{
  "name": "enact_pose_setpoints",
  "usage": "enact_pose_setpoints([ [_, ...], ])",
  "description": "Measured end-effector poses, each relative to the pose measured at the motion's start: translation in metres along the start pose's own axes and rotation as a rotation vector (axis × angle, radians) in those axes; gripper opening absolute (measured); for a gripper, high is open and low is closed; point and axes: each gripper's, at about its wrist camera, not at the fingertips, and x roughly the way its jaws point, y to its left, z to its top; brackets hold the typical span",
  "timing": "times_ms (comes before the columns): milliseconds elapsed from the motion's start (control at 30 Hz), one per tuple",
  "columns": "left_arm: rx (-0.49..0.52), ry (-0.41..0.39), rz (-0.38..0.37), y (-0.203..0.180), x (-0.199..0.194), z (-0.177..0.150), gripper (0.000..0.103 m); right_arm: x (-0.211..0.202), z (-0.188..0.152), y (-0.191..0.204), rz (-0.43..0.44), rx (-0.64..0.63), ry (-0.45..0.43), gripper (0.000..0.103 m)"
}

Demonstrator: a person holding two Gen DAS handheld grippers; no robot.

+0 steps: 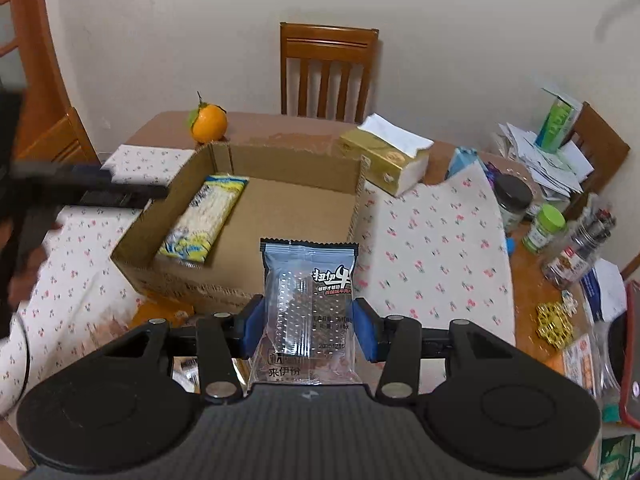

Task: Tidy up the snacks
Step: 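Carry the fish-shred bag into the box and release it with the left tool, then lower the biscuit bag into the box and open the right tool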

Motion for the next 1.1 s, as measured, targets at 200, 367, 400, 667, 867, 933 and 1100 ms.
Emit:
enact_pose_setpoints([
  [200,-0.025,0.011,0.025,0.007,-0.023,-0.031,0.092,0.023,0.025,0.006,0.030,-0.009,-0.010,0.052],
  [367,-0.049,0.033,0.029,0.013,-0.031,-0.052,0.092,0.052,0.046,0.016,0.047,-0.020,0.003,0.052],
  [400,-0.054,0.039,0.034,0.014,-0.031,-0.056,0.092,0.057,0.050,0.018,0.050,-0.020,0.006,0.052],
  [667,-0.100,0.067,0.081,0.033,-0.033,-0.074,0.092,0.105,0.079,0.034,0.065,-0.046,0.035,0.052],
  [867,-0.123,0.071,0.095,0.044,-0.033,-0.080,0.092,0.134,0.095,0.047,0.058,-0.060,0.048,0.052],
  [933,-0.123,0.073,0.098,0.046,-0.033,-0.081,0.092,0.140,0.100,0.050,0.054,-0.064,0.036,0.054],
  [1100,-0.111,0.083,0.108,0.047,-0.033,-0.084,0.095,0.132,0.104,0.053,0.017,-0.083,-0.040,0.103],
])
